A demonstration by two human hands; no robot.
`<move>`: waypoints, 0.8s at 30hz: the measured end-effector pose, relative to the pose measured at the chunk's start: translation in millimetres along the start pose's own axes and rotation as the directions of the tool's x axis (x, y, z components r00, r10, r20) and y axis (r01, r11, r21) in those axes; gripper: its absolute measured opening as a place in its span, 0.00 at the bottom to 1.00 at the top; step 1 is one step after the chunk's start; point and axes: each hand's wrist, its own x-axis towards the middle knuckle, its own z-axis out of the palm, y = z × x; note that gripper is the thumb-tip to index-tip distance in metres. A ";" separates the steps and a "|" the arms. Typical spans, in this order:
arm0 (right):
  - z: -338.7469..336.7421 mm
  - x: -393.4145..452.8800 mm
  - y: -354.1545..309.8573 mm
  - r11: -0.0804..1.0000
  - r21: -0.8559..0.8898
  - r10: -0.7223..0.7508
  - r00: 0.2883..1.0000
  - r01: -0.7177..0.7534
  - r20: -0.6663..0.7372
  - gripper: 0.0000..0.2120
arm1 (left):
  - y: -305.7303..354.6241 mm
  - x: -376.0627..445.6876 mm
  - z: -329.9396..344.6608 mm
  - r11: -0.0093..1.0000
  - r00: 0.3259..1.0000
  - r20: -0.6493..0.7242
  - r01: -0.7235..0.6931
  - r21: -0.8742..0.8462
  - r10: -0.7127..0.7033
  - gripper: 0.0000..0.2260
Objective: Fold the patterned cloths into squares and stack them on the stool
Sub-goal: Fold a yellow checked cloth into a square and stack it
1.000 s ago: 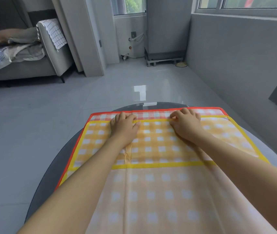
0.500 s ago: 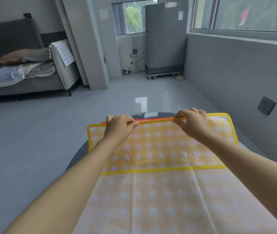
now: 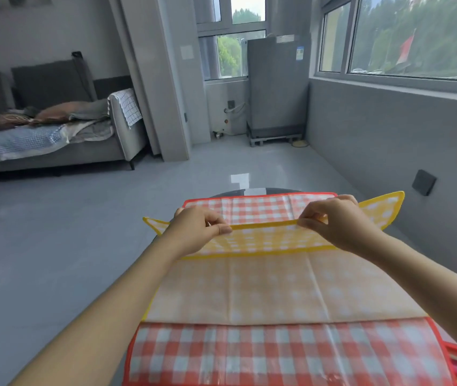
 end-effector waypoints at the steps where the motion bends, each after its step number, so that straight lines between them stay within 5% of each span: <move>1: -1.0 -9.6 -1.4 1.000 -0.003 -0.010 0.999 0.010 0.032 0.05 | 0.7 -9.9 2.6 1.000 1.000 0.022 0.010 -0.016 -0.009 0.06; 16: 47.4 -84.9 18.4 0.996 0.025 0.067 0.899 -0.086 0.433 0.05 | -27.4 -72.1 71.6 0.996 0.970 0.231 0.069 0.060 -0.081 0.04; 24: 50.5 -93.0 25.0 0.990 0.103 0.035 0.868 -0.098 0.495 0.02 | -37.0 -75.1 77.4 0.997 0.954 0.292 0.068 0.034 -0.075 0.03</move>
